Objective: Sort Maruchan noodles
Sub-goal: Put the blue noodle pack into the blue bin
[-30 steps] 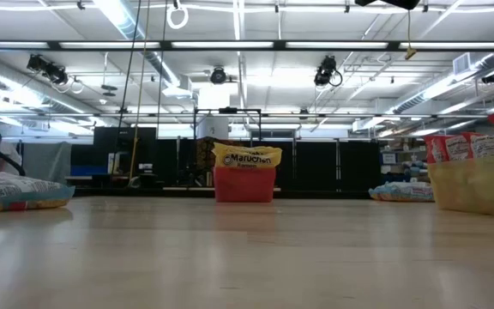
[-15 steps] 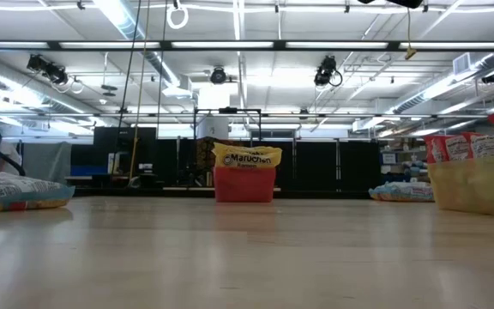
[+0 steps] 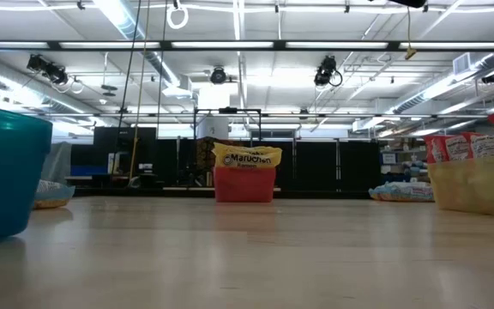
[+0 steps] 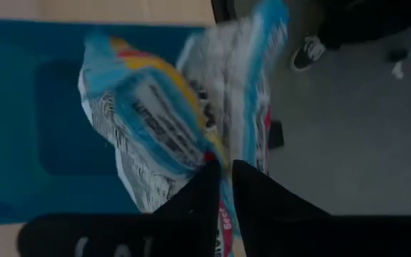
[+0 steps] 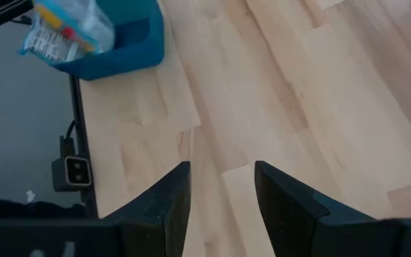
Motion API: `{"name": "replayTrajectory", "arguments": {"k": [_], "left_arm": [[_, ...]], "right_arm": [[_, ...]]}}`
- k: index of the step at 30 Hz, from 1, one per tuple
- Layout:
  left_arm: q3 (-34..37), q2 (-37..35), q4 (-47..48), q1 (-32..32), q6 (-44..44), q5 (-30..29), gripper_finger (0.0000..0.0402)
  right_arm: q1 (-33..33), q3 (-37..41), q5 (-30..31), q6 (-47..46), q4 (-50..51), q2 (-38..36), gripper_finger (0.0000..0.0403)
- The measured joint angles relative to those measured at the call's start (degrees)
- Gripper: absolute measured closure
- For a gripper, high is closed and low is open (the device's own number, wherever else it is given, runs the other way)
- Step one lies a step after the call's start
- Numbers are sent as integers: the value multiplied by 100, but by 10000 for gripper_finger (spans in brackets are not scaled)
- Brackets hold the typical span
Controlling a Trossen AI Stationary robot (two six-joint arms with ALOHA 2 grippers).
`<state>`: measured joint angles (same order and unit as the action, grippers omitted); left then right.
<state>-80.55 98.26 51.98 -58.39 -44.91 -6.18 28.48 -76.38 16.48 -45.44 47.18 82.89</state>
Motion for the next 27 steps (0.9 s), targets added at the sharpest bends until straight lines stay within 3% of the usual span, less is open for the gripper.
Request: {"name": "replayTrajectory", "arguments": {"k": [7, 14, 19, 21, 27], "left_arm": [[-2, 0, -277, 219, -97, 8, 317], [-2, -197, -174, 575, -89, 454, 288], [-13, -463, 522, 961, -465, -922, 294], [75, -457, 694, 1204, -577, -1085, 299], [978, -266, -807, 1758, -256, -311, 315]], "right_arm": [[3, 0, -282, 1, 0, 0, 242], [35, 0, -324, 31, 2, 0, 242], [32, 0, -305, 51, 2, 0, 242], [33, 0, -257, 39, 0, 0, 242], [135, 0, -127, -132, 2, -2, 242]]}}
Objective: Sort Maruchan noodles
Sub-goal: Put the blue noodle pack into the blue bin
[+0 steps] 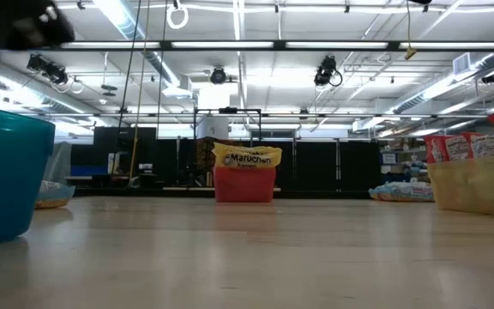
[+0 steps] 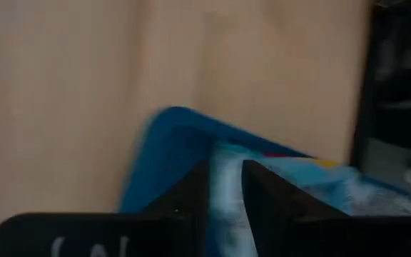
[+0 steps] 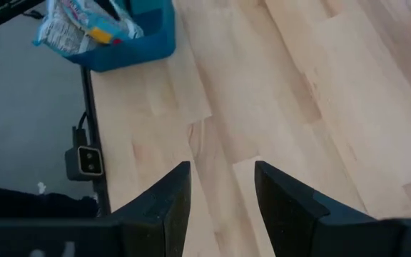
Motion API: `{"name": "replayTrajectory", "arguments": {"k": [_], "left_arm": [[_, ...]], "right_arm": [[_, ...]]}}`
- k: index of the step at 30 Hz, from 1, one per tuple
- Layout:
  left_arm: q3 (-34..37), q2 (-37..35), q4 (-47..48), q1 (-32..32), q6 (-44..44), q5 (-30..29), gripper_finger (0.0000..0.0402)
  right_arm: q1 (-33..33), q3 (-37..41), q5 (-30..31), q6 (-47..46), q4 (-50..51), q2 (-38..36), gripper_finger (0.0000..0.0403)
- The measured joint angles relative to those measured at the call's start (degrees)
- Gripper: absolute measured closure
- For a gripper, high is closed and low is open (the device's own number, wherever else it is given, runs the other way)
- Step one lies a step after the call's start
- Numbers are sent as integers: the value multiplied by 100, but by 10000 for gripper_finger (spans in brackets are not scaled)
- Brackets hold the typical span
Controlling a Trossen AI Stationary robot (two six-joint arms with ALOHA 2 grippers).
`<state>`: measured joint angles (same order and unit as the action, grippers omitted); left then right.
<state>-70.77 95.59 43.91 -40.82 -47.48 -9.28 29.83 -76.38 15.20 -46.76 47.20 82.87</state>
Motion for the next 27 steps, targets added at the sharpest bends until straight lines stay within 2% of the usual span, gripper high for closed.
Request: {"name": "replayTrajectory", "arguments": {"k": [2, 8, 10, 12, 20, 27], "left_arm": [[223, 81, -440, 18, 152, 315, 321], [649, 196, -844, -171, 760, 1406, 340], [792, 196, -1110, -266, 846, 1914, 347], [867, 183, -1180, -345, 859, 2183, 356], [940, -55, -450, -302, 449, 2309, 381], [940, -661, 309, -50, 161, 2310, 369]], "right_arm": [[66, 0, 5, -8, -2, 0, 242], [216, -2, 111, -22, 3, 0, 242], [231, -2, 180, -22, 3, 0, 242], [231, -2, 231, -24, 0, 0, 242], [231, -2, 232, 10, 5, 0, 242], [239, -2, 227, -15, 5, 0, 242]]}}
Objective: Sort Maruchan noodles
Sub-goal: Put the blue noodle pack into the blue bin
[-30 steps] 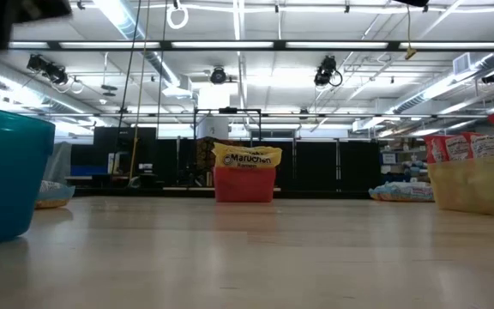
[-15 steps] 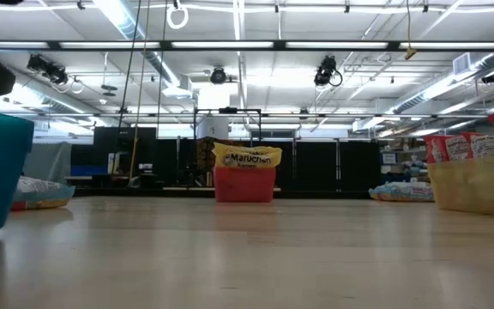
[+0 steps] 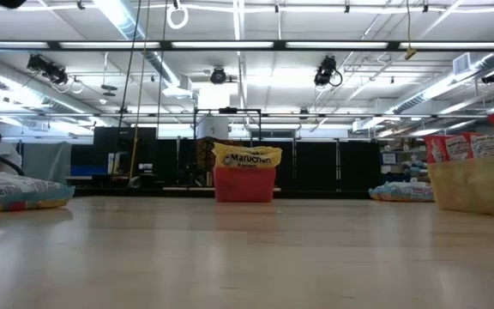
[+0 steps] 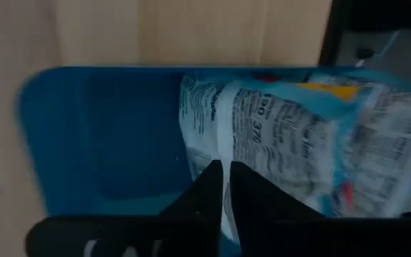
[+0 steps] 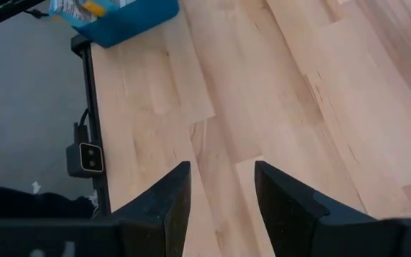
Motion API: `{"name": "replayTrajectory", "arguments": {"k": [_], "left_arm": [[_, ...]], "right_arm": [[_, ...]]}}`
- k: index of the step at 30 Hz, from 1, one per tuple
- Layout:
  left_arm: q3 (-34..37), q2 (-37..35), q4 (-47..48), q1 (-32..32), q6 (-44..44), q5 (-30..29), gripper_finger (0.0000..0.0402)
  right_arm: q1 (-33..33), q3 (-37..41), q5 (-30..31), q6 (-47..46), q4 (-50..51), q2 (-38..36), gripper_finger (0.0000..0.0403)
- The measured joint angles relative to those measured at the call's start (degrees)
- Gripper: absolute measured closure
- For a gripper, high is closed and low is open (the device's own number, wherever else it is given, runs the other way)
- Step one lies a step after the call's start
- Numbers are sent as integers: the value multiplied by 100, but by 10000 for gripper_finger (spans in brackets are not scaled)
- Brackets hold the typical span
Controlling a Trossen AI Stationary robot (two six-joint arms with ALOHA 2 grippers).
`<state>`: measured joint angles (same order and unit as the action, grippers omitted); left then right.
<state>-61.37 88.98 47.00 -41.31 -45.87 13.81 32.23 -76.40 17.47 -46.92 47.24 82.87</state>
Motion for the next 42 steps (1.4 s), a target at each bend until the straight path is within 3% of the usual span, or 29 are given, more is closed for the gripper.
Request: {"name": "replayTrajectory", "arguments": {"k": [3, 8, 14, 19, 24, 31, 34, 42], "left_arm": [[-3, -428, 405, 246, -91, -186, 351], [-8, -1196, 1759, 962, -148, -1101, 302], [38, -1390, 3486, 1319, 1365, -1937, 243], [936, -1415, 3148, 1203, 2667, -1860, 206], [1917, -1402, 2783, 1092, 2567, -1847, 171], [2151, -1463, 1580, 1019, 3023, -1975, 126], [2213, -1361, 1738, 1080, 3137, -1862, 121], [2264, -1361, 1351, 1209, 2289, -1892, 121]], "right_arm": [[30, 0, -24, -7, -2, 0, 242], [33, 0, -51, -7, -3, 0, 242], [41, 0, -66, -258, -4, 0, 242], [158, 0, -61, -529, -4, 0, 242], [396, 0, 99, -891, -2, 0, 242], [517, 0, 428, -1186, -2, 0, 242], [464, 0, 529, -1268, -2, 0, 242], [268, 0, 740, -1252, -2, 0, 242]]}}
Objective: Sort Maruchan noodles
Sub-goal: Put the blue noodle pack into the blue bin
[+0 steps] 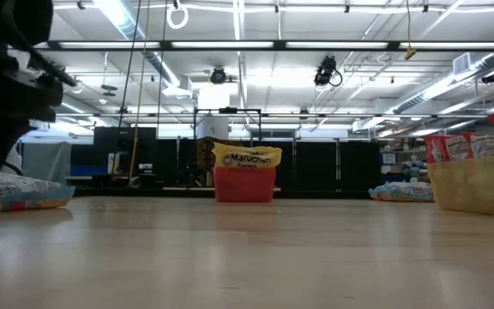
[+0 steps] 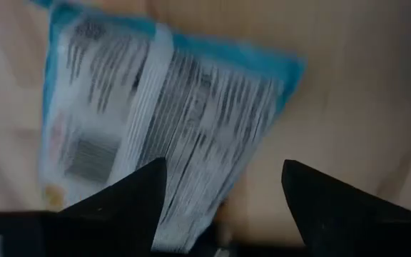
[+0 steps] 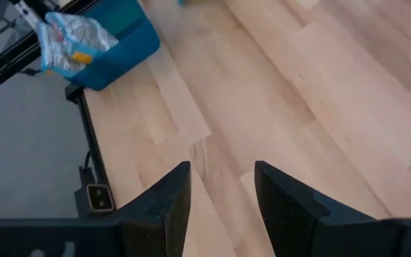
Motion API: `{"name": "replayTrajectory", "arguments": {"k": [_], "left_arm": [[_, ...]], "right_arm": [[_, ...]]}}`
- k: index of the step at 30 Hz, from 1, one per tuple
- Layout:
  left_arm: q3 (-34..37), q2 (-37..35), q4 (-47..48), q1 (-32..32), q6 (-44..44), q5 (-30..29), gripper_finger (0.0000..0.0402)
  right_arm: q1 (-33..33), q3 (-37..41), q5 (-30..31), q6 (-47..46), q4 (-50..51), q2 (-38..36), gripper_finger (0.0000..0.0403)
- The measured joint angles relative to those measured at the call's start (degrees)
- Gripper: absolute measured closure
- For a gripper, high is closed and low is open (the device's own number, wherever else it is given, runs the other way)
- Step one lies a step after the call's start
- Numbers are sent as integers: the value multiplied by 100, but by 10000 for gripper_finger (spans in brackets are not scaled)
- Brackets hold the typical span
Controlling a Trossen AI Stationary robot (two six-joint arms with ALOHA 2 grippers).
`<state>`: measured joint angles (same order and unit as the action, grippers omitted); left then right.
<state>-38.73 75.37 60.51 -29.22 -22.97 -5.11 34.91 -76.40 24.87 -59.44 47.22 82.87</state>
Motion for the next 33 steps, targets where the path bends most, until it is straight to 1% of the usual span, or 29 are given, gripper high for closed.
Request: {"name": "replayTrajectory", "arguments": {"k": [2, 5, 9, 11, 13, 16, 18, 19, 20, 23, 27, 30, 33], "left_arm": [[137, 54, -267, 75, -224, 19, 123], [311, 233, -315, 171, -450, -130, 131], [363, 445, -264, 173, -564, -634, 150], [377, 444, -306, 180, -677, -770, 172], [381, 444, -358, 179, -822, -952, 207], [379, 442, -559, 243, -1106, -1201, 283], [376, 405, -714, 347, -1205, -1236, 345], [369, 351, -786, 392, -1266, -1235, 370], [331, 300, -857, 437, -1324, -1187, 383], [86, 115, -821, 616, -1384, -982, 388], [-585, -446, -439, 795, -1229, -964, 395], [-1246, -876, -355, 959, -1087, -869, 395], [-1963, -1242, -464, 1107, -985, -712, 395]], "right_arm": [[-38, 0, 56, 2, -2, 0, 242], [-65, 0, 69, -4, -19, 0, 242], [-46, 0, 12, -6, -34, 0, 242], [-39, 0, -78, 15, -33, 0, 242], [-39, 0, -104, 99, -31, 0, 242], [-41, 0, -149, 317, -27, 0, 242], [-41, 0, -224, 513, -26, 0, 242], [-47, 0, -249, 576, -27, 0, 242], [-56, 0, -275, 605, -28, 0, 242], [-68, 0, -419, 747, -59, -48, 242], [-80, 0, -339, 1228, -94, -174, 242], [-123, 0, 153, 1778, -105, -255, 242], [-140, 0, 1216, 2359, -291, -267, 242]]}}
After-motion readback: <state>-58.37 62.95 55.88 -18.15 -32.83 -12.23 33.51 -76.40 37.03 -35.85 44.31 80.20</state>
